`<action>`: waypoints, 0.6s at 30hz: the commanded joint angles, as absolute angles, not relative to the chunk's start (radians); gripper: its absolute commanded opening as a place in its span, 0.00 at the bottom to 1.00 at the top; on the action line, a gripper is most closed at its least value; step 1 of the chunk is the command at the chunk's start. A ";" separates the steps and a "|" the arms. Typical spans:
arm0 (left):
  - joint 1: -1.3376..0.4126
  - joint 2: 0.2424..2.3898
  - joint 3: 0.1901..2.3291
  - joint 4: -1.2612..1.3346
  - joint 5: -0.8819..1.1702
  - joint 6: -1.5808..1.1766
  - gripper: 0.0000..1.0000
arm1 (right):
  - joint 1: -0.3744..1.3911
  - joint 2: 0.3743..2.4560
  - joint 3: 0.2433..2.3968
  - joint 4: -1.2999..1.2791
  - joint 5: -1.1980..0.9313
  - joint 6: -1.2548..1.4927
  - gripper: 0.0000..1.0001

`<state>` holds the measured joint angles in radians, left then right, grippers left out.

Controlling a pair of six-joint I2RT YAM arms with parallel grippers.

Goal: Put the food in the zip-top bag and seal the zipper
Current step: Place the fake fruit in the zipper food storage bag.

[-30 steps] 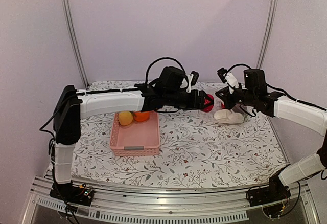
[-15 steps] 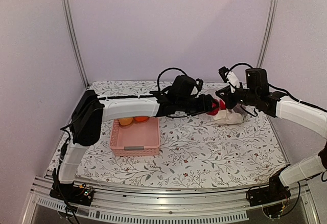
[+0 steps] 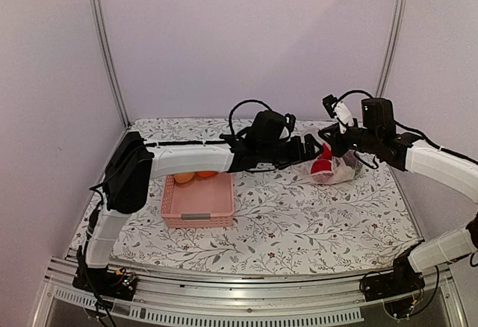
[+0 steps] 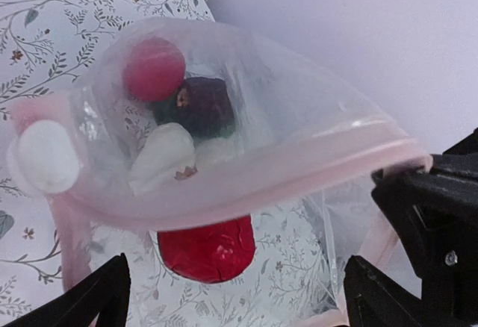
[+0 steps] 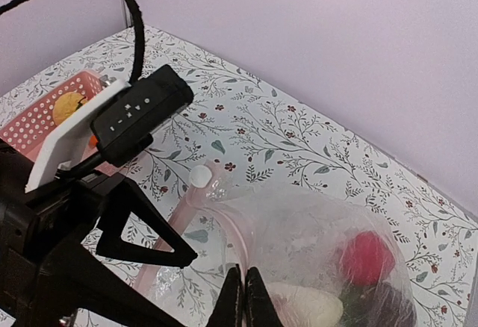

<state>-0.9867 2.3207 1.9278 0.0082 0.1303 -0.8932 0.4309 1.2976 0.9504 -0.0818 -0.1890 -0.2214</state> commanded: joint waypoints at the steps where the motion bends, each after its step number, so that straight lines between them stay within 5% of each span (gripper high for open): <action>1: -1.016 2.151 1.793 0.162 0.148 -0.839 1.00 | 0.428 1.301 0.963 -0.076 -0.155 -0.225 0.00; 18: -1.021 1.926 1.507 0.013 -0.072 -0.687 0.95 | 0.428 1.322 0.959 -0.072 -0.156 -0.239 0.00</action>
